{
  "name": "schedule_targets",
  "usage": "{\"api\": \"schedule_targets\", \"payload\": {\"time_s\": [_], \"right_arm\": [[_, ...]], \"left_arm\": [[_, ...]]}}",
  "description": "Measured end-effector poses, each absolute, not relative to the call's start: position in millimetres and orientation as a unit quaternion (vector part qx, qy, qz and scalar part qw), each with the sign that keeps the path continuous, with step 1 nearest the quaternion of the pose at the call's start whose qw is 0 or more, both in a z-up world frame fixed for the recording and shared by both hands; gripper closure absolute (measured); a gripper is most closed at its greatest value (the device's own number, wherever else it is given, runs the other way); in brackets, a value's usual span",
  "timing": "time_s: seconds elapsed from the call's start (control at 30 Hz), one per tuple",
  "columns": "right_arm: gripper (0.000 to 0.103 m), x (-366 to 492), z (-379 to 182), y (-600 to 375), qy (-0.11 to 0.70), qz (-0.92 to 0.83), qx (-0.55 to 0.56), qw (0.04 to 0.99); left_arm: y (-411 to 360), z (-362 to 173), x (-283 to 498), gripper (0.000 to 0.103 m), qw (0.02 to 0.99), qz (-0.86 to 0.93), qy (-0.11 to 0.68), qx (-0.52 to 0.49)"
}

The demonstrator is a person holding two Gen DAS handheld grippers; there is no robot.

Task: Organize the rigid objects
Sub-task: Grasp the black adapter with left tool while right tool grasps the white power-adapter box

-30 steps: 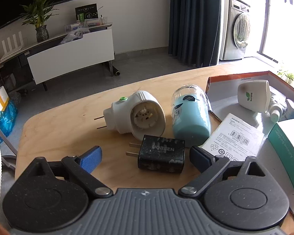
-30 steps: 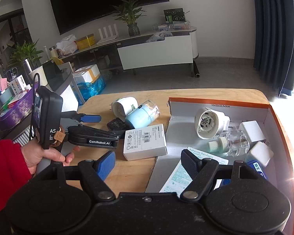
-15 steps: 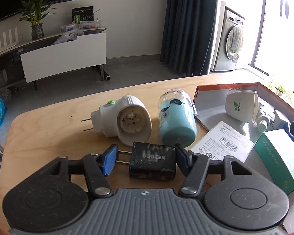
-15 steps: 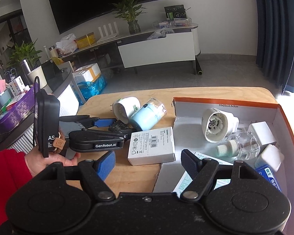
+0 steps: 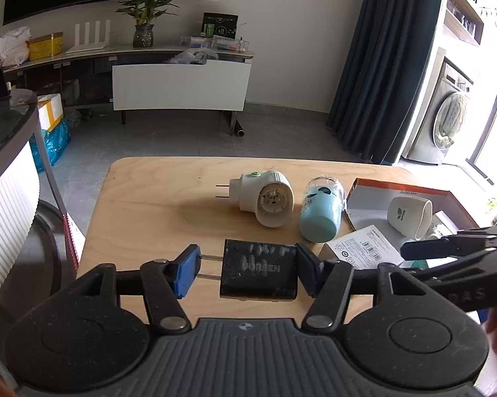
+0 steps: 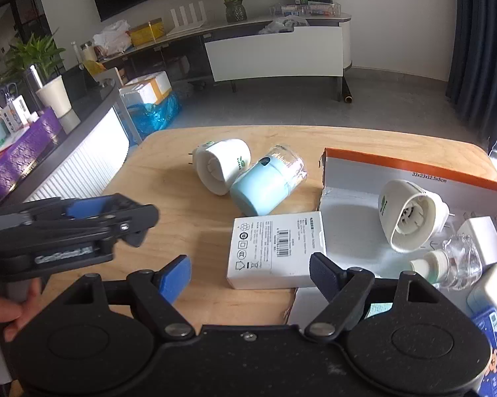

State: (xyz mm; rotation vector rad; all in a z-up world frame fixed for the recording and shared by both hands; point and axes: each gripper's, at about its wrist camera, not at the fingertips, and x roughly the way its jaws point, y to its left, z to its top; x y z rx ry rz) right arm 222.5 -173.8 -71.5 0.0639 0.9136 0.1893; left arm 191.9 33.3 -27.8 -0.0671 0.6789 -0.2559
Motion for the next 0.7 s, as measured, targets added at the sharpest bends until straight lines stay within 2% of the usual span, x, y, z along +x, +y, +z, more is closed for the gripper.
{"api": "schedule_targets", "payload": {"time_s": [0.17,0.4,0.43,0.7], "right_arm": [[0.0,246.2,-84.4,-167.0,0.457,0.071,-0.006,0.887],[0.004,266.9,-107.1,-166.4,0.494,0.061,-0.021,0.867],[0.01,264.0,-106.3,-167.4,0.486,0.06,-0.017,0.872],[0.01,226.6,-69.2,-164.3,0.435,0.089,0.016,0.896]], "left_arm": [[37.3,-27.4,183.4,0.041,0.937,-0.117,0.326,-0.048],[39.4,-30.5,182.3,0.041,0.94,-0.113,0.319,-0.046],[39.9,-31.1,182.7,0.041,0.94,-0.112,0.32,-0.049],[41.8,-22.3,169.4,0.041,0.941,-0.1,0.316,-0.074]]}}
